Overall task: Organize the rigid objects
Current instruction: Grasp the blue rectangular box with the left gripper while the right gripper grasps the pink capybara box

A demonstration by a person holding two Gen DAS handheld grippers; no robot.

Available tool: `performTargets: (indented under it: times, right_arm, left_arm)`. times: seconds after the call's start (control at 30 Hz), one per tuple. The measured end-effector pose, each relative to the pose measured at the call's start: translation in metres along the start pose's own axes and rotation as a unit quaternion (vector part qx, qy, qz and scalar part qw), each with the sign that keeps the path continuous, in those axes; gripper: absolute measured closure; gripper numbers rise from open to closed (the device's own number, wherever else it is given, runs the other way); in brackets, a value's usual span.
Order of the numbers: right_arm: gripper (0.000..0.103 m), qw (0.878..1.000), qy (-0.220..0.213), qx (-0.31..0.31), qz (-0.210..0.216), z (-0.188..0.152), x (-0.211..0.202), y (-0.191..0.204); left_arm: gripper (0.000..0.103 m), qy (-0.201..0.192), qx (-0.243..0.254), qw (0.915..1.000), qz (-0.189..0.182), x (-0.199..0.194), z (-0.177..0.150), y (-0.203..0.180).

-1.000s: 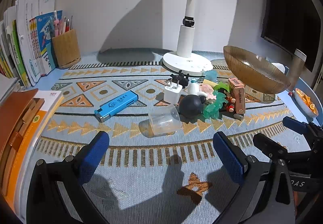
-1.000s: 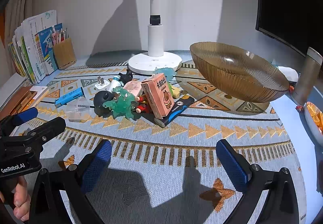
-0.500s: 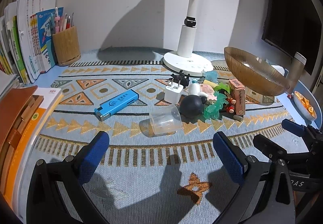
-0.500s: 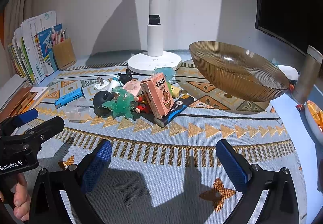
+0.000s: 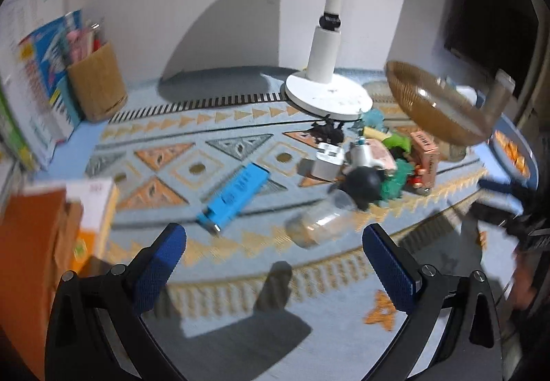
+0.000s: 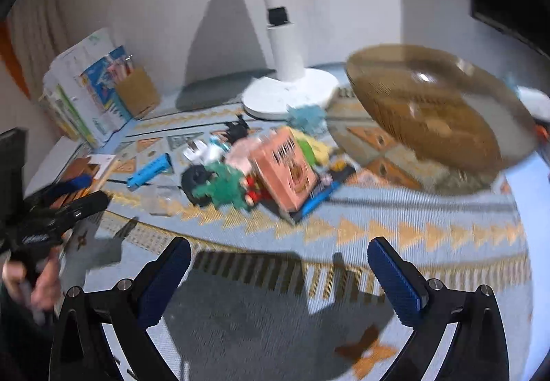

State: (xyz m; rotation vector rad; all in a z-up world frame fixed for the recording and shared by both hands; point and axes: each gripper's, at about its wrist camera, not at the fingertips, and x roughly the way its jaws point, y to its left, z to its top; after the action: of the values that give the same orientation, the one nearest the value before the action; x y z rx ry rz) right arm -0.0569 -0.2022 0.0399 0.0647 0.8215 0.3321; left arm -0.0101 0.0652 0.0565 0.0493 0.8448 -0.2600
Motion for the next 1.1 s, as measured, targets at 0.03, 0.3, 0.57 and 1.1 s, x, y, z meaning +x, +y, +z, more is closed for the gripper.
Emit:
performTargets:
  times: [0.03, 0.3, 0.57, 1.1]
  right_arm:
    - [0.0, 1.0, 0.005, -0.016, 0.002, 0.007, 0.002, 0.0]
    - [0.042, 0.997, 0.041, -0.071, 0.012, 0.026, 0.03, -0.005]
    - [0.044, 0.994, 0.048, -0.083, 0.053, 0.044, 0.057, -0.013]
    - [0.044, 0.986, 0.054, 0.001, 0.159, 0.058, 0.079, -0.043]
  left_arm:
    - [0.001, 0.012, 0.013, 0.9998, 0.001, 0.008, 0.006, 0.004]
    - [0.009, 0.072, 0.032, 0.9966, -0.023, 0.052, 0.014, 0.034]
    - [0.027, 0.096, 0.041, 0.9929, -0.057, 0.075, 0.018, 0.039]
    - [0.079, 0.078, 0.045, 0.9948, -0.047, 0.076, 0.021, 0.035]
